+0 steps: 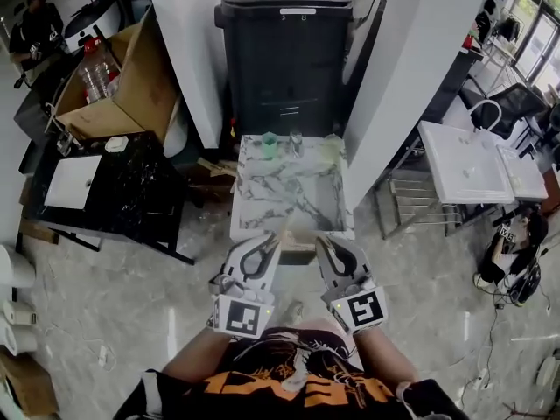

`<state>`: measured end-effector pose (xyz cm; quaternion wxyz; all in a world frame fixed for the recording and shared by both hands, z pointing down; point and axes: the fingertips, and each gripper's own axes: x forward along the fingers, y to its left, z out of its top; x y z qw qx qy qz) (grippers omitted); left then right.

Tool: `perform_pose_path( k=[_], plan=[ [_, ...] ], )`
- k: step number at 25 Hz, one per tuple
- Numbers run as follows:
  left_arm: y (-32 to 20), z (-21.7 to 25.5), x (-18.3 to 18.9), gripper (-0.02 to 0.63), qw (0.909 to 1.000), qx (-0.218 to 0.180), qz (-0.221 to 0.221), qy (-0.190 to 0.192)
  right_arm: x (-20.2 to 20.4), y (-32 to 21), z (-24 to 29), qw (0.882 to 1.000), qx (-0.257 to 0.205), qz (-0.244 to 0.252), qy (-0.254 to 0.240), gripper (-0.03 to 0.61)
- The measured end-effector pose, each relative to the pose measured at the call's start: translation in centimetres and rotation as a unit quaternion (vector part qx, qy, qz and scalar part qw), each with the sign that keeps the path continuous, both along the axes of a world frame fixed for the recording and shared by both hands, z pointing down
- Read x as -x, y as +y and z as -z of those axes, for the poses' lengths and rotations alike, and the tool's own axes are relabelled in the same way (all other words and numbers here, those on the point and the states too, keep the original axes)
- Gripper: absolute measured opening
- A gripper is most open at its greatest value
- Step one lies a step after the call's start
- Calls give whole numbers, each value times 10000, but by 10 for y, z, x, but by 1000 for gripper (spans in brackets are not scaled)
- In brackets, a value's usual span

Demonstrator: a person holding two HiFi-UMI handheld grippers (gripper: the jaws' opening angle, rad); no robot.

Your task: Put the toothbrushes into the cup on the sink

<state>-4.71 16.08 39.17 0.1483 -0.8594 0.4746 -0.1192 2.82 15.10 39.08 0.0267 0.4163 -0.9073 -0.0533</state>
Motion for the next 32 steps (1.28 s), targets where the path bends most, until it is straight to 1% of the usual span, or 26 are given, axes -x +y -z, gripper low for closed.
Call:
perform_pose_path(
  k=[2,5,9,13,16,21,25,28,30,31,32],
  plan=[
    [-17,-1,-10,55,9999,61,100,-16,-10,-21,1,9999,-52,107,-45,33],
    [-41,7,-23,55,9997,-41,203,-162,-24,-48,2,9997,-81,218,-92,32],
    [-63,7,-35,55,9992,-15,244,-319,-39,-75,-4,9997,39,221,-126,32],
    [-85,3,-38,55,9990,4,287,-332,-46,-99,-13,9996,146,190,-122,32],
    [-100,-2,-37,55,9992,85,290,-274,-47,-113,-19,9996,224,140,-119,32],
    [-140,-6,-24,55,9993,53,204,-318,-36,-151,-19,9997,227,56,-43,33],
    [-177,-11,-12,55,9996,159,114,-222,-28,-188,-21,9992,366,-103,131,32],
    [-205,-15,-6,54,9996,247,-77,-106,-20,-218,-22,9983,457,-292,212,33],
    [-220,-17,-3,55,9993,276,-247,-62,-11,-236,-15,9988,297,-372,68,32],
    [-227,-18,-2,54,9990,295,-322,-50,-9,-243,-13,9986,287,-434,56,32],
    [-235,-19,-1,55,9987,316,-386,-59,-8,-249,-14,9979,374,-521,128,32]
  ],
)
